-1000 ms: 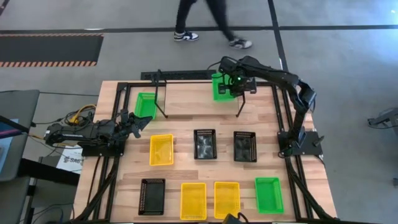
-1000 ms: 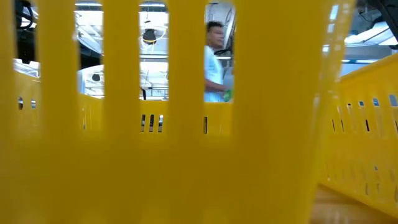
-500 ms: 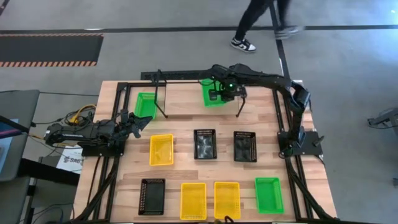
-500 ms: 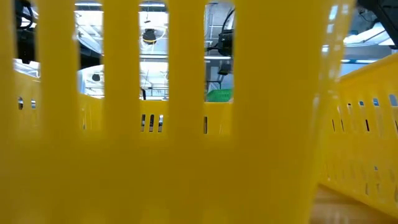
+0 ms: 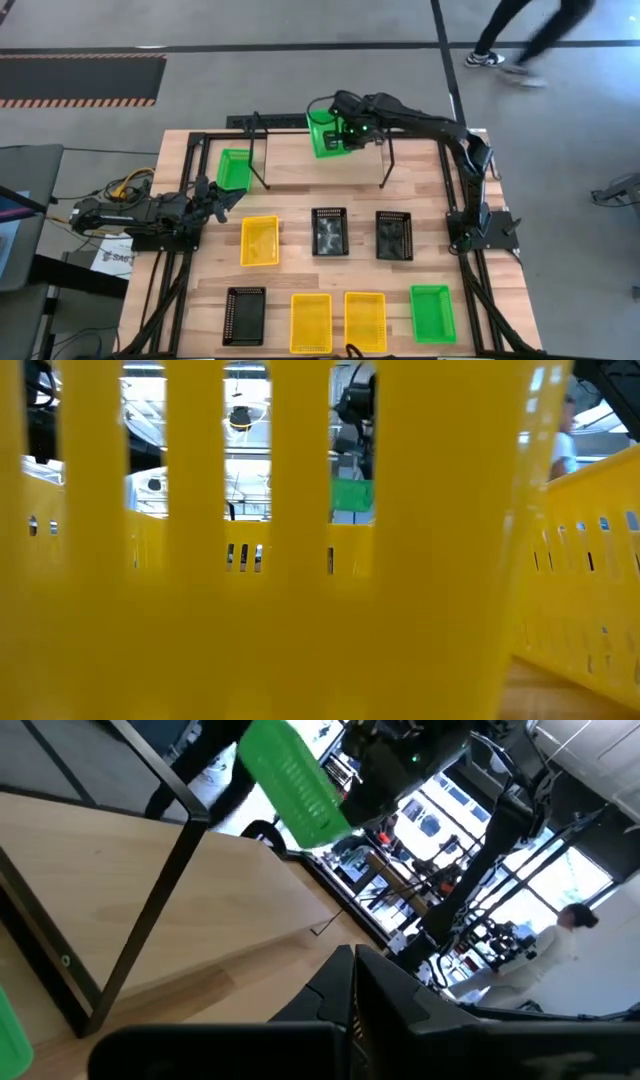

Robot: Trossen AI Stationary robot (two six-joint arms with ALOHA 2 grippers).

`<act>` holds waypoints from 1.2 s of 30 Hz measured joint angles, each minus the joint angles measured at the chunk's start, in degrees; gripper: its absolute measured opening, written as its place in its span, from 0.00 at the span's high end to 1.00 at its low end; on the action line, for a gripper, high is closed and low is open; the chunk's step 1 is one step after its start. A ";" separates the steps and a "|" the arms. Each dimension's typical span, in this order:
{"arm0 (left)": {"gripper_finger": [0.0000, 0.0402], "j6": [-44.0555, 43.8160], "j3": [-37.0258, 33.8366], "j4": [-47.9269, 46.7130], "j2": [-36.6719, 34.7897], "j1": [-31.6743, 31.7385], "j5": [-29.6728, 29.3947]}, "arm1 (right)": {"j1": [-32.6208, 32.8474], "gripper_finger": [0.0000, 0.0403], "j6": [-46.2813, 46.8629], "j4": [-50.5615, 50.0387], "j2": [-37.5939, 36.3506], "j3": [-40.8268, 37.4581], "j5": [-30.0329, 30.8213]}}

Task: Stack baskets on shelf by color
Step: Put the top right green bin on the shelf

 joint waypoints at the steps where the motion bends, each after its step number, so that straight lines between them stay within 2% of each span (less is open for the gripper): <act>1: 1.00 -0.03 0.00 0.00 -0.04 0.00 -0.01 | 0.27 1.00 -0.02 0.57 -0.02 0.52 0.02; 8: 1.00 -0.02 0.00 0.00 -0.04 -0.02 -0.01 | 2.74 1.00 -0.15 5.46 1.88 0.81 -0.24; 18: 1.00 -0.68 0.00 0.00 -0.04 0.00 -0.03 | 0.64 1.00 -2.58 -0.81 12.15 0.58 -5.92; 23: 1.00 -1.14 0.00 0.00 -0.04 -0.02 -0.05 | -2.24 1.00 -3.58 -6.13 12.70 0.66 -5.92; 28: 1.00 -1.09 0.00 0.00 -0.04 0.00 -0.09 | -4.61 1.00 -1.59 -6.78 12.59 0.67 -6.36; 36: 1.00 -1.05 0.00 0.00 -0.04 -0.02 -0.09 | -6.30 1.00 -3.60 -10.87 12.59 0.69 -5.90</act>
